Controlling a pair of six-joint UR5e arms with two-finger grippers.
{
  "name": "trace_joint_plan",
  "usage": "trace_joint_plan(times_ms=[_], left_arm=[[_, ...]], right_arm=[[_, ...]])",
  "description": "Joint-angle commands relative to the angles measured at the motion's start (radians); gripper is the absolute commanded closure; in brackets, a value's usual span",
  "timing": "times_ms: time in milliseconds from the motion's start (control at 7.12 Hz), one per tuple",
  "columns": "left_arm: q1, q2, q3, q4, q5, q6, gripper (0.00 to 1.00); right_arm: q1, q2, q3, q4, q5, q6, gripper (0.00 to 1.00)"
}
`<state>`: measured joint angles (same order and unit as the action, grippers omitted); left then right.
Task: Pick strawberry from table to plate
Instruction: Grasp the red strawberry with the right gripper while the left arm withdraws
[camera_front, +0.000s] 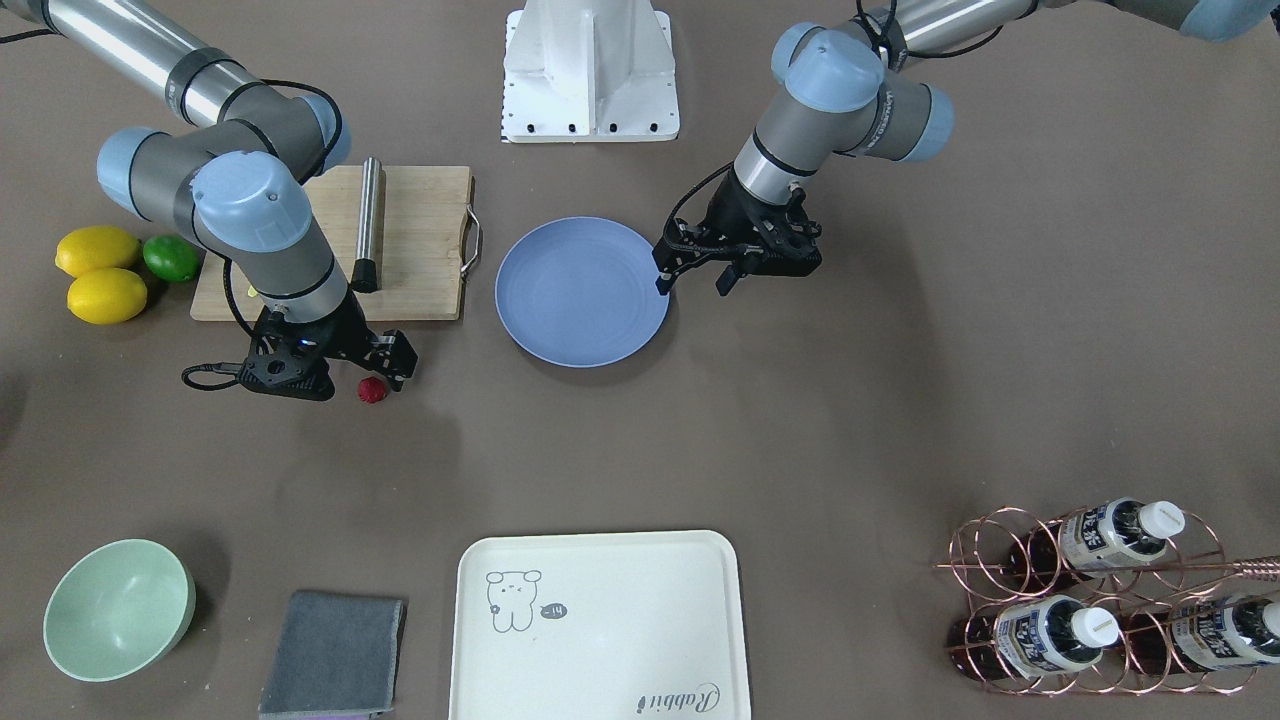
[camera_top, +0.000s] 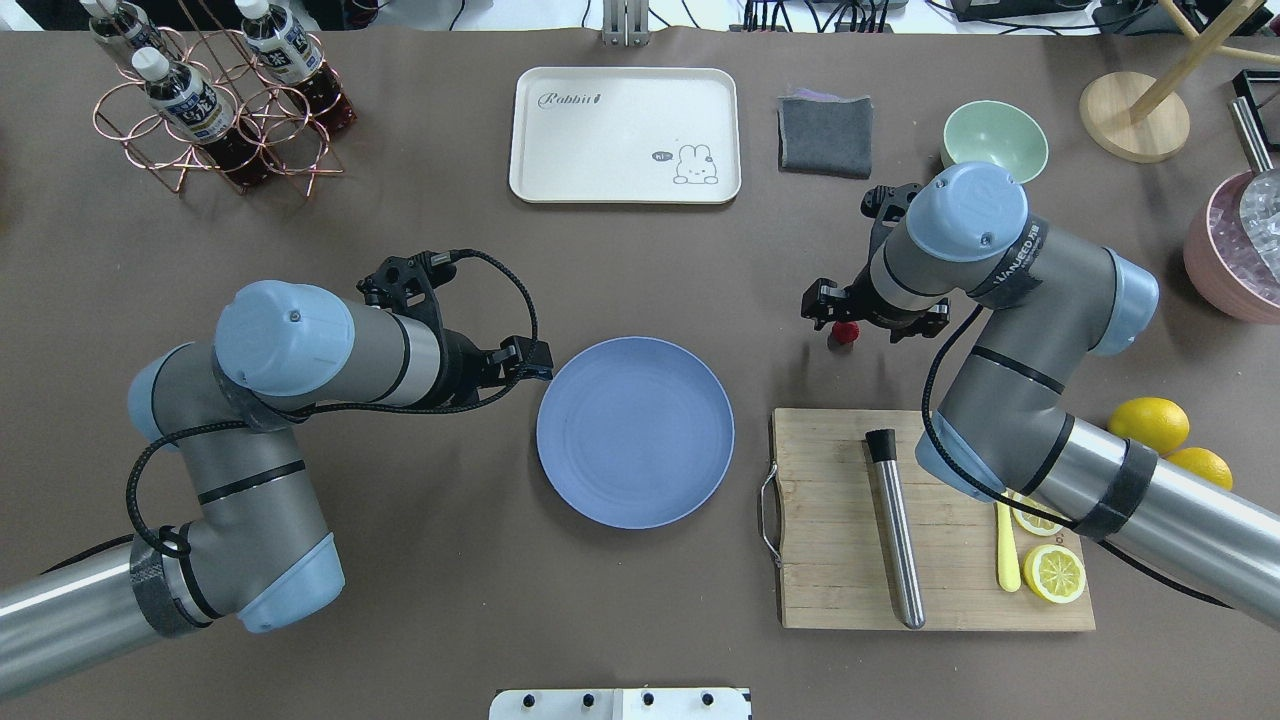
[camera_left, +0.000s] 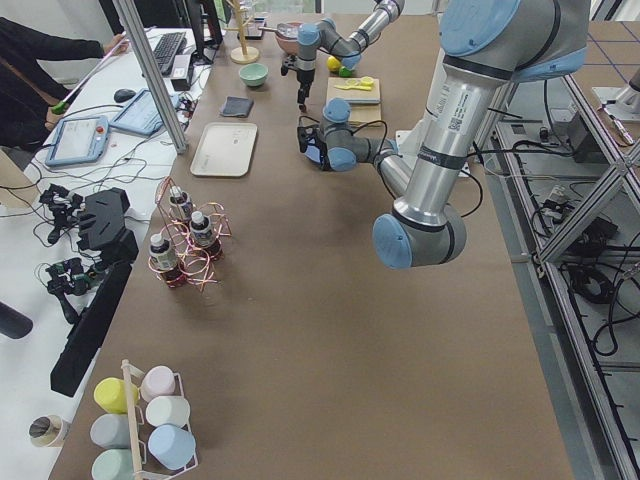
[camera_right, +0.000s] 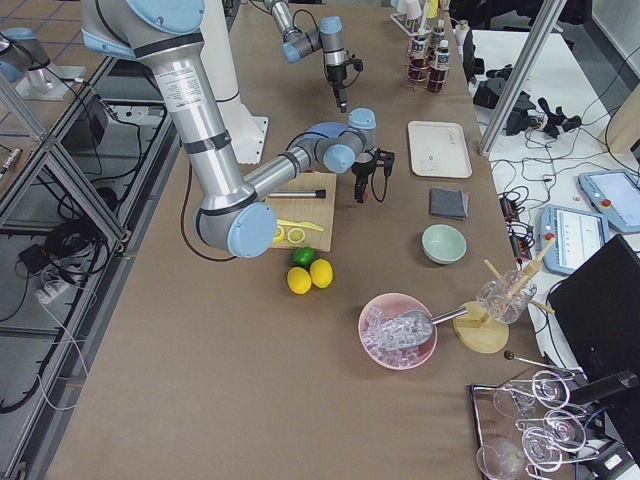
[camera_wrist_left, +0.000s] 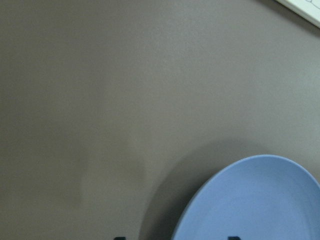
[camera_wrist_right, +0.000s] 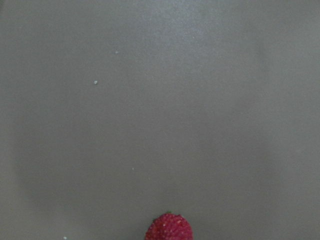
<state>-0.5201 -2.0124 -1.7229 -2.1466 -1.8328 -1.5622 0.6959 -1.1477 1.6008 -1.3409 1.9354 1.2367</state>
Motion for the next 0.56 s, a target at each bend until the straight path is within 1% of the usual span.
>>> trace_joint_plan(times_ms=[0,140,421], left_arm=[[-0.027,0.006,-0.007,-0.001,-0.005,0.001,0.02],[-0.044,0.007,-0.007,-0.001,-0.002,0.005,0.02],[-0.079,0.046,-0.006,0.001,0.0,0.26,0.02]], right_arm=[[-0.006,0.005,-0.012,0.0,-0.004,0.0,0.77],[-0.009,0.008,-0.013,-0.001,-0.004,0.0,1.0],[0.011,0.032,-0.01,-0.01,0.008,0.004,1.0]])
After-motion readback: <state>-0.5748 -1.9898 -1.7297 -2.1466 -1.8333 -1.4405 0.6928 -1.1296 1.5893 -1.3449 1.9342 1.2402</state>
